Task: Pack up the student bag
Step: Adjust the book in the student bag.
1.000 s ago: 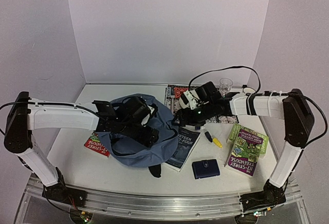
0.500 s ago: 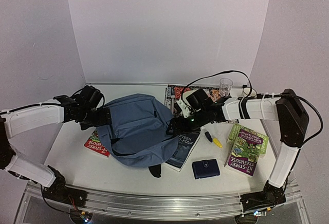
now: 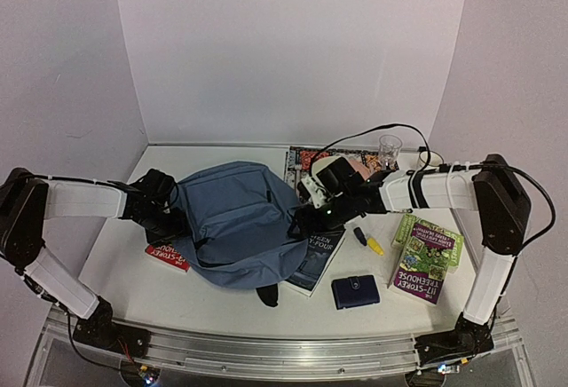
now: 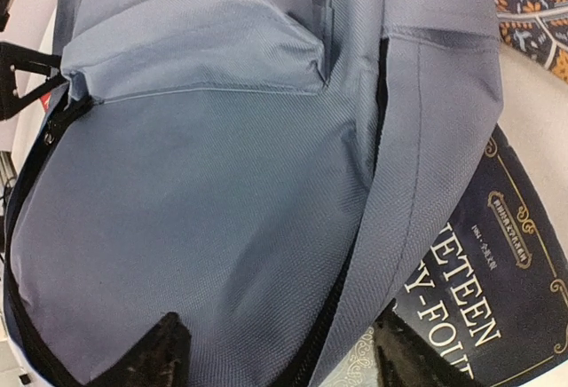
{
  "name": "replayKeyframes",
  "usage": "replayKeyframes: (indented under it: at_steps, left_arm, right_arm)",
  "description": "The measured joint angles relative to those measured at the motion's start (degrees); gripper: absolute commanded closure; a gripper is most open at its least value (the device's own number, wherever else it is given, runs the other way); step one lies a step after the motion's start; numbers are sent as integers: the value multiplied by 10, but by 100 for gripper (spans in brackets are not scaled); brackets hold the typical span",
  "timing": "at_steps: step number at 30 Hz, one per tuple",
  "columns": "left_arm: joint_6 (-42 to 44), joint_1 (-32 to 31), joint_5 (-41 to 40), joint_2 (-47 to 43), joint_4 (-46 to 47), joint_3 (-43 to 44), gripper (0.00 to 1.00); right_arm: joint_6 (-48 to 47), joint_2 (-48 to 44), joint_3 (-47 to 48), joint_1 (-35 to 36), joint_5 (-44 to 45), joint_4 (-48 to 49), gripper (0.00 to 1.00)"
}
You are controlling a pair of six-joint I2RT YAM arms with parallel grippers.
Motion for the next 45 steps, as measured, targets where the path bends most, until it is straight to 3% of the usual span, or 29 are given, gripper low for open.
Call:
replayKeyframes:
  at_steps: [5, 7, 10, 13, 20, 24, 34, 39, 45]
  left_arm:
    - [-14, 10, 50, 11, 46, -9, 92]
    - [-24, 13, 63, 10, 66, -15, 100]
    - [-35, 14, 87, 1, 96, -33, 100]
    - [-58, 14, 118, -24, 134, -61, 100]
    - [-121, 13, 177, -138, 235, -139, 100]
    - [-136, 11, 195, -182, 292, -158, 100]
    - [-154, 10, 222, -212, 403, -210, 100]
    - [-176, 10, 225, -207, 459, -249, 100]
    - [-204, 8, 214, -178, 500, -274, 98]
  right_arm:
    - [-9, 5, 1, 0, 10, -1, 66]
    - [-17, 5, 5, 0, 17, -3, 77]
    - [-27, 5, 16, -2, 33, -7, 84]
    - [-44, 5, 26, -2, 58, -12, 82]
    - [-83, 5, 62, -3, 118, -51, 42]
    - [-95, -1, 82, -3, 125, -59, 36]
    - [-87, -9, 115, 33, 48, -13, 41]
    - [-78, 41, 144, 83, 12, 33, 46]
    - [-79, 107, 148, 144, -3, 61, 46]
